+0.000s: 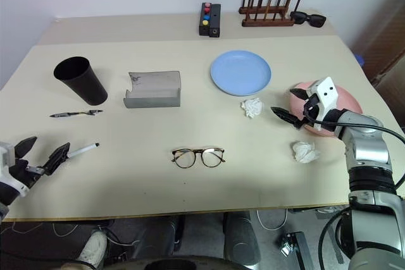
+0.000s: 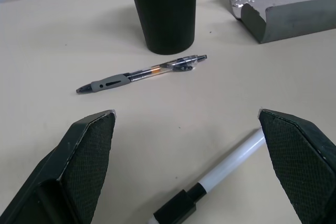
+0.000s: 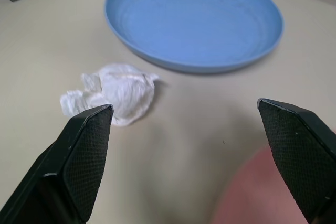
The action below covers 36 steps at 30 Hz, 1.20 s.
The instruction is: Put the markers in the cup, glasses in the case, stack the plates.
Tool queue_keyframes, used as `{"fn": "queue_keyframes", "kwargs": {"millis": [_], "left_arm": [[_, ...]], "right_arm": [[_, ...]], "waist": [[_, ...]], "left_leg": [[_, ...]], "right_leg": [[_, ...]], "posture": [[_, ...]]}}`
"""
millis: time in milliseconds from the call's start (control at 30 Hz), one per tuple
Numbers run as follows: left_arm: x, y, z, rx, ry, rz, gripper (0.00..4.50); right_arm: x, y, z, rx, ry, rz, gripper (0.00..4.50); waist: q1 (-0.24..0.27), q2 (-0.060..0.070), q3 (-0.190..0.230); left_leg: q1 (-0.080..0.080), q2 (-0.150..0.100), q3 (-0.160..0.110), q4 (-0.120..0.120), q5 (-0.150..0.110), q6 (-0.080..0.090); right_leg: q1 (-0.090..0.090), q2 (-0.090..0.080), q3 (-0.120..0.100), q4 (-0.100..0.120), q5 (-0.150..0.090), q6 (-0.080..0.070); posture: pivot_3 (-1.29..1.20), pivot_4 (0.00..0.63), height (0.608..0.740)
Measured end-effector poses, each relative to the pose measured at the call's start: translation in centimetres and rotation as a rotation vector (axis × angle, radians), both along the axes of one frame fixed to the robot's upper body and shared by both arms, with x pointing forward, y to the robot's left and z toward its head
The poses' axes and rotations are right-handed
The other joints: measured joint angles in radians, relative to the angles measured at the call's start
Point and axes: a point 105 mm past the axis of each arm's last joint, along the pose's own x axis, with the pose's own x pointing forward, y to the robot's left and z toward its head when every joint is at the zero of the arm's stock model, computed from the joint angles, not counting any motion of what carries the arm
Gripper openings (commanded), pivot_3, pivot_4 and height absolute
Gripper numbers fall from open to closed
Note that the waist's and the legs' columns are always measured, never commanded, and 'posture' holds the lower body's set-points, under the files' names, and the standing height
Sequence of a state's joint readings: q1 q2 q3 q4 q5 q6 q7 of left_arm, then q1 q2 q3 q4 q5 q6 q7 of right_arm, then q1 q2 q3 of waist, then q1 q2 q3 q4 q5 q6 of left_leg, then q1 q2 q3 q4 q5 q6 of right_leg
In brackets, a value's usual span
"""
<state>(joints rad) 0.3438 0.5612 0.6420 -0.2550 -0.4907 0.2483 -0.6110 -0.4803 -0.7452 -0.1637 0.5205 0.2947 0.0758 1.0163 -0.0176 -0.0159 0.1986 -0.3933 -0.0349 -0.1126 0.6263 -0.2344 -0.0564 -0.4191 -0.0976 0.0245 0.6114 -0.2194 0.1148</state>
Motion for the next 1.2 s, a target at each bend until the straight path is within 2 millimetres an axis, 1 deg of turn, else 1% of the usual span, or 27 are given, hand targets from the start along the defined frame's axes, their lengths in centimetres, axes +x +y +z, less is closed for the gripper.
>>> {"fn": "queue_keyframes", "kwargs": {"millis": [100,200,367,500,567,667,733,767,833,867,967,1033,1100,1200], "left_arm": [[0.0,0.0,0.1,0.001,-0.004,-0.003,4.43],[0.0,0.0,0.1,0.004,-0.009,-0.007,4.43],[0.1,-0.2,0.2,0.008,-0.012,-0.018,4.43],[0.2,-0.8,-0.2,0.010,0.009,-0.058,4.43],[0.4,-1.5,-0.5,0.029,0.049,-0.119,4.43],[0.8,-2.2,-0.6,0.058,0.096,-0.184,4.43],[1.5,-2.4,0.0,0.093,0.129,-0.228,4.43],[2.0,-2.6,0.5,0.117,0.146,-0.251,4.43],[2.7,-2.7,1.6,0.177,0.182,-0.300,4.43],[2.9,-2.9,1.8,0.210,0.215,-0.340,4.43],[3.2,-3.8,1.6,0.264,0.318,-0.458,4.43],[3.5,-3.9,1.1,0.292,0.383,-0.512,4.43],[3.6,-3.7,0.8,0.315,0.445,-0.563,4.43],[3.6,-3.2,0.4,0.379,0.530,-0.622,4.43]], "right_arm": [[0.0,-0.2,-0.4,-0.003,0.004,-0.005,4.50],[0.0,0.0,-0.7,0.002,0.002,0.000,4.50],[0.4,0.7,-0.3,0.003,-0.015,0.022,4.50],[0.6,1.8,-0.6,0.016,-0.014,0.048,4.50],[0.8,2.9,-0.6,0.026,-0.023,0.073,4.50],[1.0,4.5,0.0,0.033,-0.056,0.106,4.50],[0.9,6.1,0.8,0.040,-0.090,0.139,4.50],[0.7,7.2,1.1,0.054,-0.103,0.163,4.50],[0.0,9.7,1.6,0.069,-0.121,0.224,4.50],[-0.4,10.5,1.7,0.071,-0.119,0.242,4.50],[-1.4,12.5,2.6,0.098,-0.126,0.291,4.50],[-2.1,13.6,2.9,0.096,-0.120,0.329,4.50],[-3.0,14.8,2.6,0.085,-0.095,0.380,4.50],[-4.7,16.8,1.7,0.056,-0.036,0.493,4.50]], "waist": [[-0.001,0.000,0.000],[-0.001,0.000,0.000],[0.000,0.000,0.000],[-0.001,0.000,0.000],[-0.002,0.000,0.000],[-0.002,0.000,0.000],[-0.001,0.000,0.000],[0.002,0.000,0.000],[-0.001,0.001,0.000],[-0.001,0.001,0.000],[-0.001,0.002,0.001],[-0.002,0.002,0.001],[-0.003,0.002,0.001],[-0.006,0.002,0.001]], "left_leg": [[0.000,0.000,0.000,0.000,0.000,0.000],[0.000,0.000,0.000,0.000,0.000,0.000],[0.000,0.000,0.000,0.000,0.000,0.000],[0.000,0.000,0.000,0.000,0.000,0.000],[0.000,0.000,0.000,0.000,0.000,0.000],[0.000,0.000,0.000,0.000,0.000,0.000],[0.001,0.000,0.000,0.000,0.000,0.000],[0.000,0.000,-0.001,0.000,0.000,0.000],[0.000,0.000,-0.001,0.000,0.000,0.000],[0.000,0.000,0.000,0.000,0.000,0.000],[0.000,0.000,0.000,-0.001,0.000,0.000],[0.000,0.000,0.000,-0.002,0.000,0.000],[0.000,0.001,0.000,-0.003,0.000,0.000],[0.000,0.001,0.001,-0.005,0.000,0.000]], "right_leg": [[0.000,0.000,0.000,0.000,0.000,0.000],[0.000,0.000,0.000,0.000,0.000,0.000],[0.000,0.000,0.000,0.000,0.000,0.000],[0.000,0.000,0.000,0.001,0.000,0.000],[0.000,0.000,0.000,0.001,0.000,0.000],[0.000,0.000,0.000,0.001,0.000,0.000],[0.000,0.000,0.000,0.002,0.000,0.000],[0.000,0.001,0.000,0.003,0.000,0.000],[-0.001,0.001,0.000,0.002,0.000,0.000],[-0.001,0.001,0.000,0.002,0.000,0.000],[-0.002,0.000,0.001,0.002,0.000,0.000],[-0.003,0.001,0.000,0.002,0.000,0.000],[-0.004,0.001,0.000,0.002,0.000,0.000],[-0.006,0.001,0.000,0.003,0.000,-0.001]], "posture": [[0.00,0.150,0.739],[0.00,0.150,0.739],[0.00,0.150,0.739],[0.00,0.150,0.739],[0.00,0.150,0.739],[0.00,0.150,0.739],[0.00,0.150,0.739],[0.00,0.150,0.739],[0.00,0.150,0.739],[0.00,0.150,0.739],[0.00,0.150,0.739],[0.00,0.150,0.739],[0.00,0.150,0.739],[0.00,0.150,0.739]]}}
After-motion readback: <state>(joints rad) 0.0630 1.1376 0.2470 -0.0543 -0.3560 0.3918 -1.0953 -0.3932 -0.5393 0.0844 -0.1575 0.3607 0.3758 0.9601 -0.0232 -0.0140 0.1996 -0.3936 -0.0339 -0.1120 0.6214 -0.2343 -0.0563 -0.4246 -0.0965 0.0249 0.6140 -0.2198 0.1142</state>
